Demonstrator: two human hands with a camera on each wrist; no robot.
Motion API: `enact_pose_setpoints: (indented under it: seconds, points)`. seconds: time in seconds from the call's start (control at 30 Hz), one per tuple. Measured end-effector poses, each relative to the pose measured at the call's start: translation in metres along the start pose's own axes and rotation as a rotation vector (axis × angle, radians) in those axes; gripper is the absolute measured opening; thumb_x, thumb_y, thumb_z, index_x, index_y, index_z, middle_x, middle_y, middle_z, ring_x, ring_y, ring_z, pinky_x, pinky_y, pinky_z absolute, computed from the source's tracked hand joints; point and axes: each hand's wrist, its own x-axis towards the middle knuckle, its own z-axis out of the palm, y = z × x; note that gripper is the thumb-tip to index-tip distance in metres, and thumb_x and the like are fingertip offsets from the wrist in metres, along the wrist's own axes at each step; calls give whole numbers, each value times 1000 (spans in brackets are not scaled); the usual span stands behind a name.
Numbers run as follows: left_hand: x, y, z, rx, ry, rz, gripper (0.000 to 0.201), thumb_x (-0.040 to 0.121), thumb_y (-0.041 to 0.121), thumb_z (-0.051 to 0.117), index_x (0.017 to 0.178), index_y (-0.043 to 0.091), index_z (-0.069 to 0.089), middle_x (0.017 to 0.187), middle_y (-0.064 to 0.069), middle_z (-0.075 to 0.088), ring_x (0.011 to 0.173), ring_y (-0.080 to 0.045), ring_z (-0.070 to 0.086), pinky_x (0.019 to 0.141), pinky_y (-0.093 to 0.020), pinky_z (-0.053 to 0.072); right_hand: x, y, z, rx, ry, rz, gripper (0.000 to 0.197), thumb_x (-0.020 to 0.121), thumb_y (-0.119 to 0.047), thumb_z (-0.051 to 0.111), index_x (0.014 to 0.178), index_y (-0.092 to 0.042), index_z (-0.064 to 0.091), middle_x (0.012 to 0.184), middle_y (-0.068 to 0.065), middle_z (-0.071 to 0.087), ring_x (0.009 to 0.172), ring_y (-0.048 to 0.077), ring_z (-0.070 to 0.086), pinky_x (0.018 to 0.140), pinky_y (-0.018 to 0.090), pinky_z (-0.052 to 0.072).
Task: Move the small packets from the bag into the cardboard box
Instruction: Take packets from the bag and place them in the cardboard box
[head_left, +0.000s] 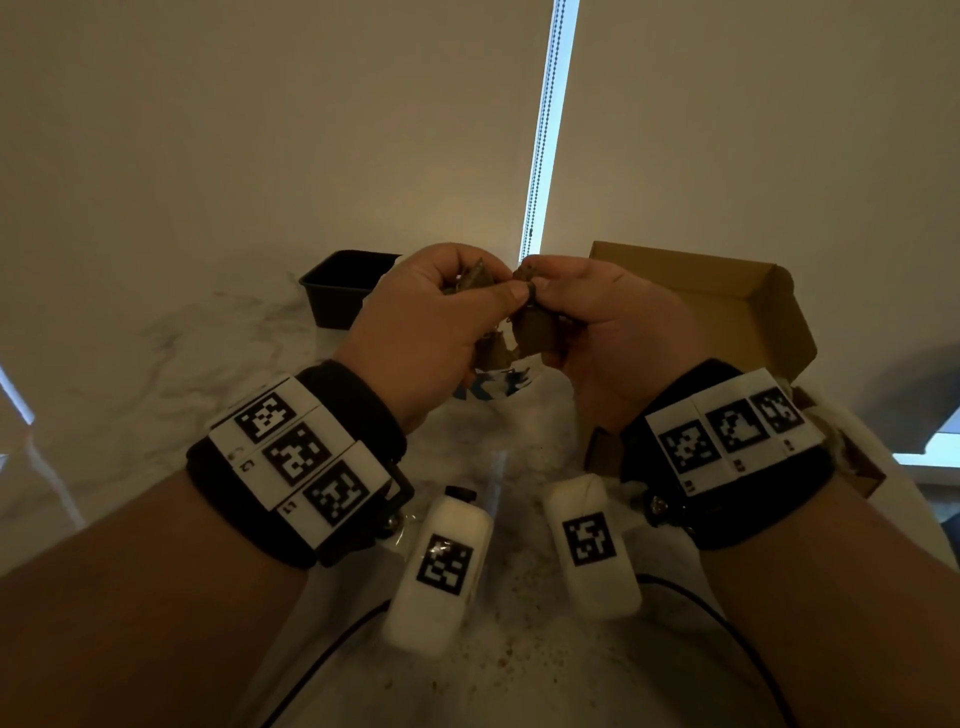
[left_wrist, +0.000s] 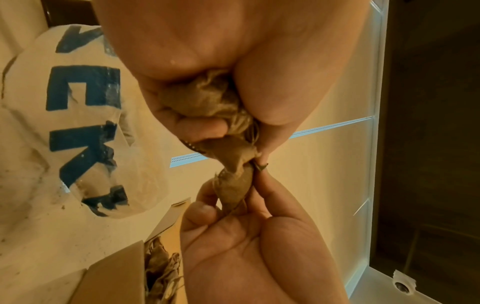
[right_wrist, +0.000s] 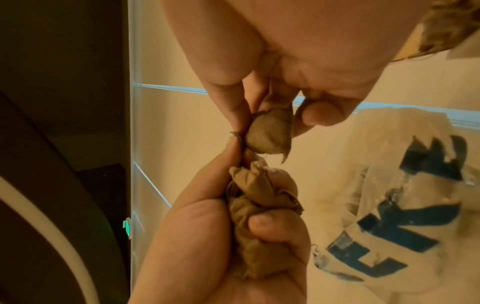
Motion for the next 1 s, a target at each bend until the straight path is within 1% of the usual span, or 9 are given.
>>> enact_pose_setpoints:
  seconds: [0.07,0.23,0.37,0.47,0.6,0.73,0.83,0.93,1.0]
  points:
    - [0,0,0,24,14,-2,2,94,16,66,94,14,64,68,-1,62,41,-4,55,38,-14,41,-1,-1,2,-19,26,-6,15,93,-16,57,99,-18,70,84,5,72,66,15,65,50,22,45]
    - [-1,3,0,11,31,-11,10,96,17,64,105,16,65,82,-4,65,45,-2,60,39,-13,42,-5,-6,2,5,-42,-51,15,92,-10,58,102,-13,68,81,5,70,61,8,66,49,19,46]
    - [-1,4,-1,-36,6,-65,13,97,14,62,108,9,68,75,-2,65,43,-2,60,38,-12,41,-4,-7,-1,-63,-61,-86,18,87,-1,63,100,-14,66,88,8,71,69,14,68,53,21,49]
    - [0,4,-1,-30,5,-97,20,96,15,62,112,4,68,72,-2,64,41,-3,59,36,-12,39,-3,-7,-3,-86,-40,-86,21,86,0,64,96,-18,61,85,7,71,68,15,70,57,26,53]
    - [1,3,-2,10,1,-96,15,96,18,63,104,7,68,67,2,64,40,-3,57,35,-13,37,-5,-8,-5,-158,-94,-119,26,87,1,63,103,-20,62,82,5,74,76,20,72,67,35,60]
    - [2,1,-2,12,-3,-93,13,96,18,64,102,7,68,57,8,64,40,-3,57,35,-14,37,-8,-7,-5,-352,-88,-154,16,90,-12,64,96,-27,67,92,4,74,80,16,70,59,25,54]
    - [3,0,-4,6,-13,-101,14,95,20,64,102,8,68,54,8,64,41,-5,58,35,-15,36,-9,-6,-5,-401,-74,-151,14,91,-17,63,84,-26,71,89,7,74,80,21,68,56,26,50]
    - [4,-2,-5,5,-17,-103,13,94,21,66,102,12,69,58,7,66,42,-6,57,35,-16,37,-7,-5,-6,-409,-69,-135,12,92,-19,63,84,-22,72,91,12,74,87,33,68,55,27,48]
    - [5,-3,-5,-1,-3,-101,15,93,23,67,105,14,69,66,4,68,43,-7,57,36,-18,38,-5,-4,-6,-403,-60,-118,13,92,-21,62,84,-21,72,92,12,74,87,32,68,54,27,47]
